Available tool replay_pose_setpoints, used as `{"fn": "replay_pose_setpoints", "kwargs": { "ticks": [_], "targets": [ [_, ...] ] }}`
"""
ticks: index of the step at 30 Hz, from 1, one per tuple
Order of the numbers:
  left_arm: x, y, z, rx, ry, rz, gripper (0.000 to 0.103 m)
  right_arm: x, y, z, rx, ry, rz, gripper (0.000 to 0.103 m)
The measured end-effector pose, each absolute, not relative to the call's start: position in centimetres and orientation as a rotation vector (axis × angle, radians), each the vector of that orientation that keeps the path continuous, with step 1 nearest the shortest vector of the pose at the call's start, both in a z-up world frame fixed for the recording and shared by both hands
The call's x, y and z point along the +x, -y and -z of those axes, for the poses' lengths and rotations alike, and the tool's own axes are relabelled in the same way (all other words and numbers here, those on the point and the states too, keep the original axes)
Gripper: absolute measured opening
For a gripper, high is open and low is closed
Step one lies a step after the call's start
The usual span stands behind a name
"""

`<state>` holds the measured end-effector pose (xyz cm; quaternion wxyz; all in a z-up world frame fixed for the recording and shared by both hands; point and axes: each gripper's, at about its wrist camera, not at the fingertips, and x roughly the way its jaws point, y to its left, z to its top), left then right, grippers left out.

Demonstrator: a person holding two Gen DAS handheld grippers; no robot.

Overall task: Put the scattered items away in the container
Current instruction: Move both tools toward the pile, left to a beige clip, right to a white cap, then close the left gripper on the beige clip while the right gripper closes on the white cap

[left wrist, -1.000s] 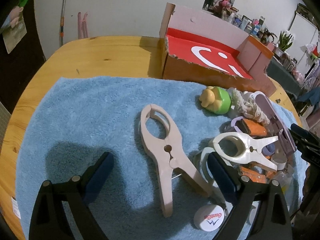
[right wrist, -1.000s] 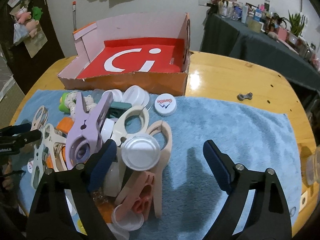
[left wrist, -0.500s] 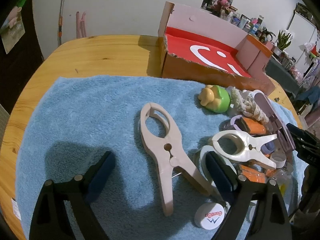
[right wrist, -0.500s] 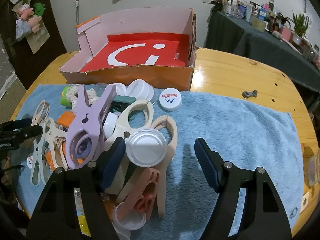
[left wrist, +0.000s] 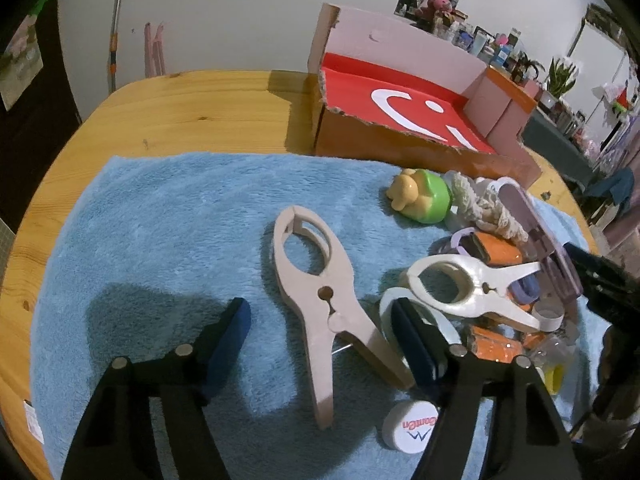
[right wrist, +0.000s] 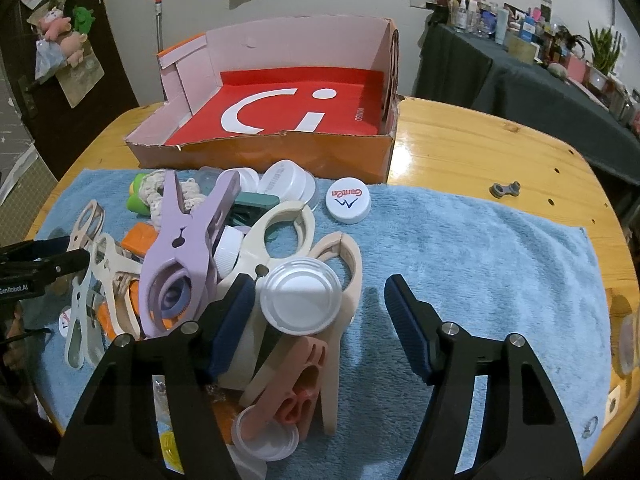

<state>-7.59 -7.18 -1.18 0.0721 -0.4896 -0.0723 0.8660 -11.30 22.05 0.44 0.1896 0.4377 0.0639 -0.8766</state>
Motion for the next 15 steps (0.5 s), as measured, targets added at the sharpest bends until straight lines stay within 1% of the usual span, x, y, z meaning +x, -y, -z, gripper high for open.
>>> {"fn": "replay_pose_setpoints", "kwargs": {
  "ticks": [6, 7, 15],
  "targets": [
    [-7.7, 8.0, 0.8, -1.468, 0.303, -2.572, 0.072, -11.3, -22.0, -0.4, 1.231, -0.174, 2.460, 0.066],
    [-7.6, 8.1, 0.7, -1.462, 0.302, -2.575, 0.070, -11.3, -22.0, -0.4, 1.229, -0.176, 2.461, 0.066],
    [-7.9, 8.5, 0.7, -1.487, 0.262, -2.608, 0.069, -11.3, -21.8, -0.4, 1.223, -0.179, 2.457, 0.066]
  ]
}}
